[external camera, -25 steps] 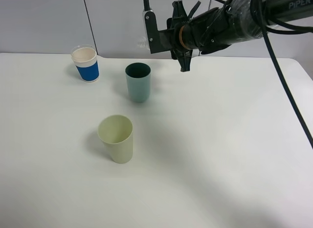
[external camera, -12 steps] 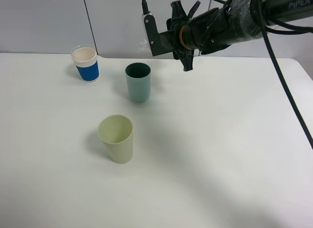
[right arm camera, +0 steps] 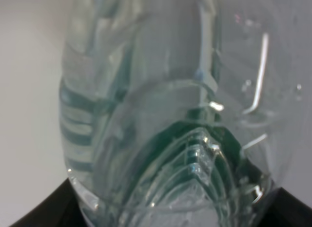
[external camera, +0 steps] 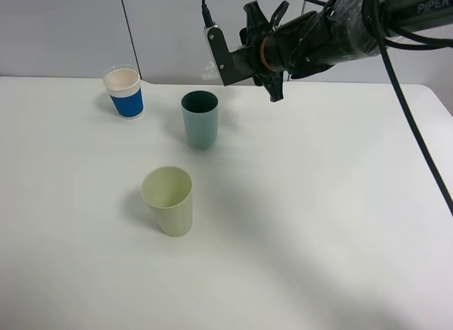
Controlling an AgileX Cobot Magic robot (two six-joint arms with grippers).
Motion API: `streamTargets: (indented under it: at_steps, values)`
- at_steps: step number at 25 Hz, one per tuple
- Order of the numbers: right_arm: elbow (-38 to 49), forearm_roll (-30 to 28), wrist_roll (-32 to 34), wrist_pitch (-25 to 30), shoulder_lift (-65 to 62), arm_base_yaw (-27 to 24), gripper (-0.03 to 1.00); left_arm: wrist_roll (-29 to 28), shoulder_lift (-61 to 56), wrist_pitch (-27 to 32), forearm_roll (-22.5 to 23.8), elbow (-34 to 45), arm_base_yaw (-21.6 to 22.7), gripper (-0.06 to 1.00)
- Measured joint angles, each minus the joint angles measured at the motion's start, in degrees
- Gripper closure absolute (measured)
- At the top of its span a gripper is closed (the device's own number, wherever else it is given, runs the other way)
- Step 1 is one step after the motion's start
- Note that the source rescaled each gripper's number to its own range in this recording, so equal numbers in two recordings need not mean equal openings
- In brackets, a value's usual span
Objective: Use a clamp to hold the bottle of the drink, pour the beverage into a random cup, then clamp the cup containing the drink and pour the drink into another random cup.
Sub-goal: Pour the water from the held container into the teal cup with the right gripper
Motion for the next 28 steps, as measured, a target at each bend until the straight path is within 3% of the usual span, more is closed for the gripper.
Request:
streamTargets:
  at_steps: [28]
  values:
    - [0.0, 0.0, -0.4, 0.0, 0.0, 0.0, 0.97, 0.0, 0.0, 0.0, 0.0, 0.0, 0.0, -0.06]
